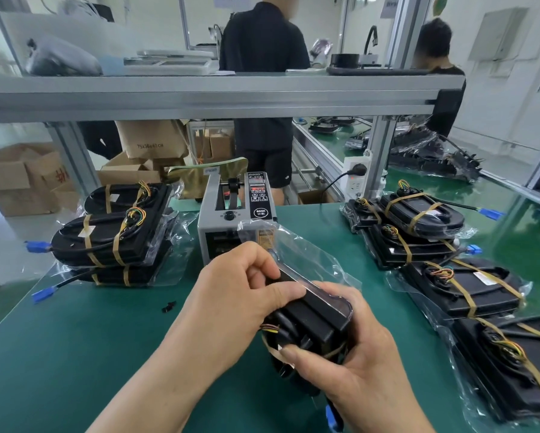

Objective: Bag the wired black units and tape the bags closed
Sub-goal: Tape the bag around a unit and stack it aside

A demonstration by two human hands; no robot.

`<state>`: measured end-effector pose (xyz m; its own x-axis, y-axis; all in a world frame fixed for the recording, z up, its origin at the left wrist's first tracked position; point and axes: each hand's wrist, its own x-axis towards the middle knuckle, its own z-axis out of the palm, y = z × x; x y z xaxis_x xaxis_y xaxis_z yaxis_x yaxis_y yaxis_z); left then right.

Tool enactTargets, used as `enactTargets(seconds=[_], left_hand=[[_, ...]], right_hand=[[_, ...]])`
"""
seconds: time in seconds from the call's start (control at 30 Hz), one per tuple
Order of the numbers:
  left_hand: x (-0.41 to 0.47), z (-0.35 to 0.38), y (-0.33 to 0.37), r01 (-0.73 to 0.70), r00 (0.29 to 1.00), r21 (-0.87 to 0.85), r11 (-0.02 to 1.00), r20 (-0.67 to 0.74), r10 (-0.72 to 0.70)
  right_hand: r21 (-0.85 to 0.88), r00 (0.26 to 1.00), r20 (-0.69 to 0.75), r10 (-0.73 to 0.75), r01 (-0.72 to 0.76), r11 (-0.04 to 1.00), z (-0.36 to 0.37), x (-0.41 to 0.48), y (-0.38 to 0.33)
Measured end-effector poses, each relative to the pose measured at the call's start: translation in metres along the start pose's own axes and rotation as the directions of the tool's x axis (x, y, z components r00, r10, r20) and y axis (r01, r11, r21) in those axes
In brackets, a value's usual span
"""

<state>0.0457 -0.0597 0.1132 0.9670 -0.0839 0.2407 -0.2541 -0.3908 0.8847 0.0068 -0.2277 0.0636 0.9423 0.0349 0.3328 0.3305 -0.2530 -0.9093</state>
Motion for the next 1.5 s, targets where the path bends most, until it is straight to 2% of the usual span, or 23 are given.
enactTargets(seconds=[0.37,0.8,0.97,1.03,1.23,1.3,1.37,1.43,1.5], left_hand=[[0.009,-0.016,0.003,0.009,0.996,0.059,0.998,0.083,-0.014],[0.005,-0.009,-0.002,-0.025,0.999,0.053,0.998,0.032,0.023],[0.005,-0.010,-0.006,0.000,0.999,0.083,0.997,-0.047,0.004],[0.005,-0.007,-0.008,0.021,0.997,0.053,0.998,-0.079,-0.017],[-0.001,-0.003,-0.022,0.055,0.991,-0.190,0.980,-0.113,-0.077],[-0.003,-0.009,-0.034,0.075,0.995,-0.221,0.972,-0.052,-0.089],[-0.005,-0.015,-0.043,0.130,0.980,-0.292,0.947,0.183,-0.078],[-0.007,-0.018,-0.046,0.203,0.915,-0.296,0.933,0.397,-0.073],[-0.007,-0.019,-0.047,0.195,0.892,-0.284,0.939,0.448,-0.050]], right_hand=[[0.018,1.000,0.026,-0.004,0.003,1.000,0.001,0.002,-0.001],[0.218,0.998,0.060,0.013,-0.026,0.976,-0.006,0.002,-0.002],[0.266,0.998,0.060,0.009,-0.025,0.964,-0.012,0.001,-0.001],[0.283,0.998,0.056,0.009,-0.024,0.959,-0.014,0.001,0.002],[0.295,0.998,0.062,0.021,-0.039,0.955,-0.020,0.004,0.007],[0.366,0.998,0.050,0.040,-0.056,0.929,-0.020,0.005,0.011],[0.498,0.995,0.054,0.080,-0.096,0.862,-0.016,0.006,0.015],[0.600,0.993,0.077,0.088,-0.117,0.791,-0.010,0.008,0.022],[0.647,0.990,0.111,0.090,-0.141,0.750,-0.008,0.011,0.030]])
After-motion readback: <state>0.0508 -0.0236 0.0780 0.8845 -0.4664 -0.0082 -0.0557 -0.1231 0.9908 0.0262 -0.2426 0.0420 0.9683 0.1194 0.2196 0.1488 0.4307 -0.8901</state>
